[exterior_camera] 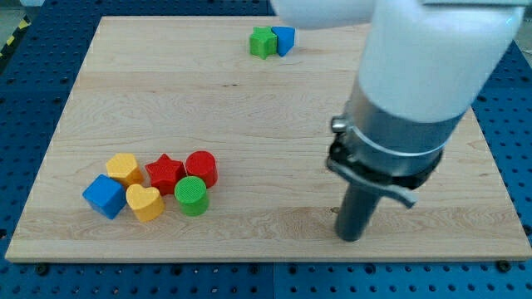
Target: Move your arm to the yellow heart
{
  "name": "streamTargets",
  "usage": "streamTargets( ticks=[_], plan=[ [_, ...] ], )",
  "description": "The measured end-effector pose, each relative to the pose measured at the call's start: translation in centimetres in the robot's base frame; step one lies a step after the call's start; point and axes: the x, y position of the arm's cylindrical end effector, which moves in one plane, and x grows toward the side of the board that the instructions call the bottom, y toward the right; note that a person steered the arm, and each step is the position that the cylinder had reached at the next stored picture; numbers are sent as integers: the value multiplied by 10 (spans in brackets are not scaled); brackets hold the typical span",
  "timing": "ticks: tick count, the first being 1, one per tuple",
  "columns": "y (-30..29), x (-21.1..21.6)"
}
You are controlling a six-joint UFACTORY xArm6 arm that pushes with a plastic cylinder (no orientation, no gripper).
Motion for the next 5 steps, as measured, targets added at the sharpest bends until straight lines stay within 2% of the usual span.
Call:
streamTargets(
  ticks=[1,4,5],
  plan=[
    [-55,0],
    [-278,4],
    [-336,2]
  ],
)
